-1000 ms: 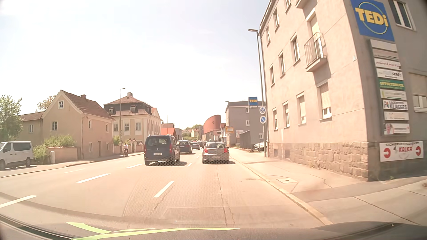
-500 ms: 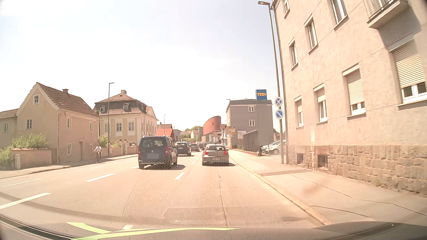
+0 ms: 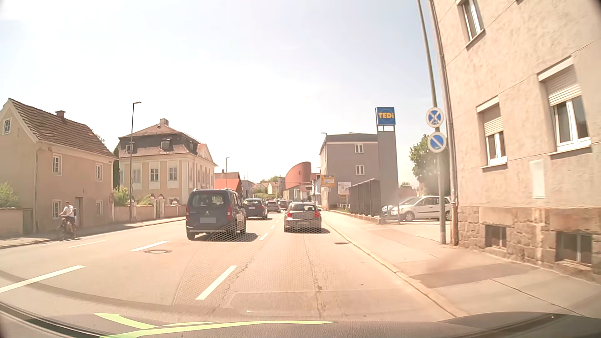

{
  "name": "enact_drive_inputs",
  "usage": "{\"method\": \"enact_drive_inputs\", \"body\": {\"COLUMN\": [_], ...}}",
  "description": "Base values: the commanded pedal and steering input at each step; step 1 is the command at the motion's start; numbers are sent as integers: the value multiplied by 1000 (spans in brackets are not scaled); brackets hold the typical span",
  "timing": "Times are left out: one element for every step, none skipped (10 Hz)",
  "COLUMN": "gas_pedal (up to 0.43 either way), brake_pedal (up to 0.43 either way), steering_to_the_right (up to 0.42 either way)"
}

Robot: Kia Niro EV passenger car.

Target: Follow the waypoints while adhering to traffic rules and regulations

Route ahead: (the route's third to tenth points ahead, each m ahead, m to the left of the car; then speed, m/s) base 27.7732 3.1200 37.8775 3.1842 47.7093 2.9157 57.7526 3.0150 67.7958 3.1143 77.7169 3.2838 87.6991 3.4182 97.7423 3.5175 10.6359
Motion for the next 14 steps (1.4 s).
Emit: {"method": "enact_drive_inputs", "body": {"gas_pedal": [98,98,98,98,98,98,98,98,98,98,98,98,98,98], "brake_pedal": [0,0,0,0,0,0,0,0,0,0,0,0,0,0], "steering_to_the_right": [-1,-1,-1,-1,-1,-1,-1,-1,-1,-1,-1,-1,-2,-1]}}
